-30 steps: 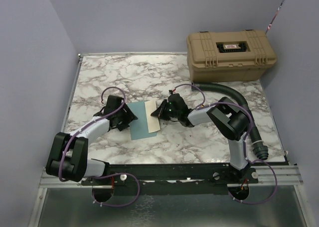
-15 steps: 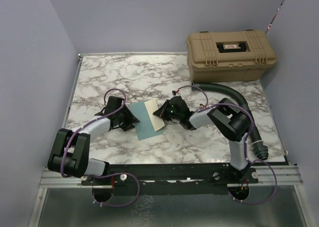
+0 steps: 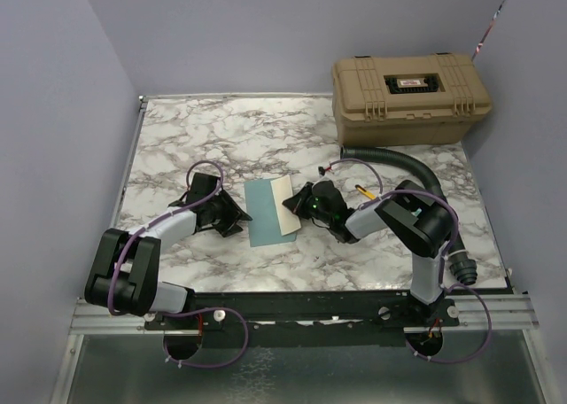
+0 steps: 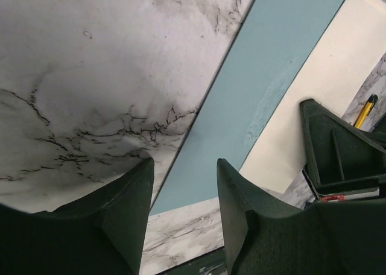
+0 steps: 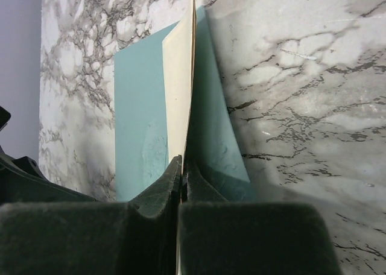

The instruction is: Place the letter into the envelope and seal it

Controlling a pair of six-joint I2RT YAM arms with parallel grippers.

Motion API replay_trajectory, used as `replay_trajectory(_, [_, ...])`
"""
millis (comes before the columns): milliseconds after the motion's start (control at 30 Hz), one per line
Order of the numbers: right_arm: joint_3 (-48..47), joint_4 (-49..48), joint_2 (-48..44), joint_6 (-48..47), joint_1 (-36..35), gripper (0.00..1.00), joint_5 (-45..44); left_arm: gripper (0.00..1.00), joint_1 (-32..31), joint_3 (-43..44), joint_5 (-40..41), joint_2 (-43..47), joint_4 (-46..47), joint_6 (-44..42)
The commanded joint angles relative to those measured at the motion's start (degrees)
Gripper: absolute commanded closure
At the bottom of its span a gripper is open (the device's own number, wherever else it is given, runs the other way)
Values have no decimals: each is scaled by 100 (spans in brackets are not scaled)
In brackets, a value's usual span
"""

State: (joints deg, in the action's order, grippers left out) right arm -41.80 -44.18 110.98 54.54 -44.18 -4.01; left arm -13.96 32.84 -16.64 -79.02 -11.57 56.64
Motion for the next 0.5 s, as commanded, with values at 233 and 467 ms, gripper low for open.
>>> replay_trajectory(233, [-74,138,-1054,-899,-16,100,140,39,-20,923,415,314,-870,-1039])
replay_trajectory(467, [-412,807,-1926,-620,222,100,1101,3,-13,1849,-979,829,52,-1782])
